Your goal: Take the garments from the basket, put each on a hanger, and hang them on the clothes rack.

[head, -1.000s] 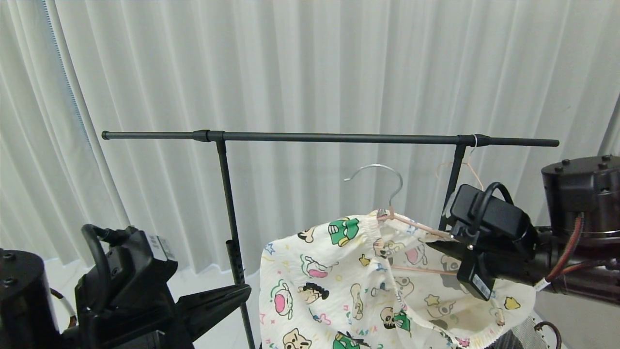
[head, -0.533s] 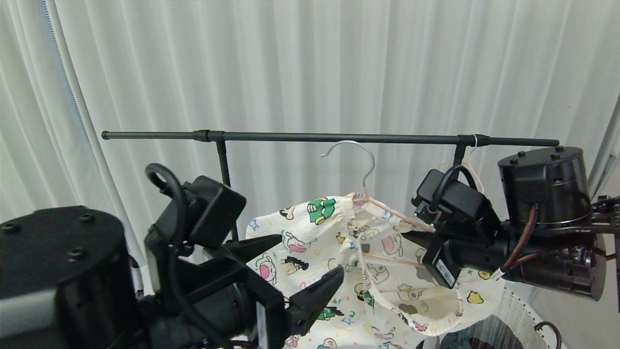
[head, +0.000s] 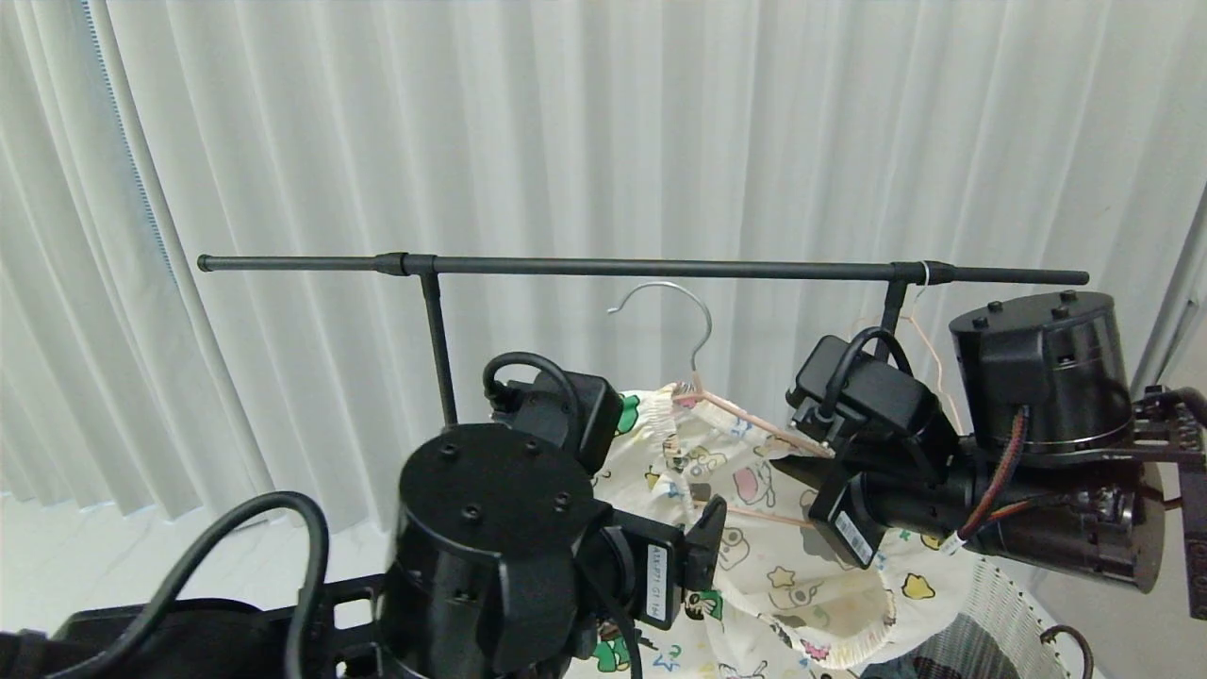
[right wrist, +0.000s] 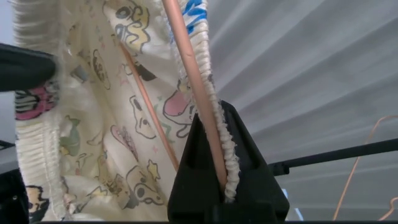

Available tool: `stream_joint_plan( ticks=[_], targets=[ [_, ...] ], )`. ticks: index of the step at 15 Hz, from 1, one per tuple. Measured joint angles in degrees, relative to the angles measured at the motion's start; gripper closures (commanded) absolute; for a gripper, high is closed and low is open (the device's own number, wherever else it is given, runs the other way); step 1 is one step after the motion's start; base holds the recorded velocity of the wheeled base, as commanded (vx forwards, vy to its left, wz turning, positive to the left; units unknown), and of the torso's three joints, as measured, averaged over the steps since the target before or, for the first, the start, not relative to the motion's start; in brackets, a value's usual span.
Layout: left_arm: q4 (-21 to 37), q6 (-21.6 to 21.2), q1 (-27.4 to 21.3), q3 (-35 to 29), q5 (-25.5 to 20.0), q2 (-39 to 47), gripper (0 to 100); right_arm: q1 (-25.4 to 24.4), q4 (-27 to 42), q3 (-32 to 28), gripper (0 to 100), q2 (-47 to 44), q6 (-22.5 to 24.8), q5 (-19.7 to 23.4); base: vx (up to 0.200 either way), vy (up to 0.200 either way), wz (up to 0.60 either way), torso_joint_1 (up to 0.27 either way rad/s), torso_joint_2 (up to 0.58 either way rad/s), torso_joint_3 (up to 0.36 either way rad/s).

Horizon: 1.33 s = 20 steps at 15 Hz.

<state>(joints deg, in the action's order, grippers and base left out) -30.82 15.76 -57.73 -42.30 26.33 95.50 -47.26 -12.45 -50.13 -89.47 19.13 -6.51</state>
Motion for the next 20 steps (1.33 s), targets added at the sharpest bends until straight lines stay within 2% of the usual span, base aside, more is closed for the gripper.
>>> stream_joint_plan(
  ticks=[2, 3, 9, 12, 14, 18, 20],
  targets=[
    [0.0, 0.0, 0.0, -0.1, 0.5, 1.5, 0, 0.0, 0.0, 0.0, 100, 0.0, 0.0, 0.0, 0.000, 0.000, 0.00, 0.000, 0.00, 0.000],
    [0.0, 0.0, 0.0, -0.2, 0.5, 2.0, 100, 0.0, 0.0, 0.0, 100, 0.0, 0.0, -0.1, 0.000, 0.000, 0.00, 0.000, 0.00, 0.000],
    [0.0, 0.0, 0.1, 0.2, 2.6, 3.0, 100, 0.0, 0.1, 0.3, 100, 0.4, 0.0, -0.3, 0.000, 0.000, 0.00, 0.000, 0.00, 0.000],
    [0.0, -0.2, 0.1, 2.0, 7.8, 2.6, 100, 0.1, 0.1, 1.5, 100, 0.7, 0.0, -2.1, 0.000, 0.000, 0.00, 0.000, 0.00, 0.000],
    [0.0, -0.5, 0.2, 2.4, 9.5, 1.2, 100, 0.2, 0.8, 3.3, 100, 1.3, 0.1, -2.4, 0.000, 0.000, 0.00, 0.000, 0.00, 0.000],
    [0.1, -5.5, 1.5, 2.7, 9.7, -3.7, 100, 0.2, 3.3, 7.8, 100, 3.1, 0.4, -3.7, 0.000, 0.000, 0.00, 0.000, 0.00, 0.000],
    [0.2, -9.5, 2.9, 3.0, 9.7, -5.4, 100, -0.8, 3.3, 9.8, 100, 4.0, 0.4, -3.7, 0.000, 0.000, 0.00, 0.000, 0.00, 0.000]
  ],
)
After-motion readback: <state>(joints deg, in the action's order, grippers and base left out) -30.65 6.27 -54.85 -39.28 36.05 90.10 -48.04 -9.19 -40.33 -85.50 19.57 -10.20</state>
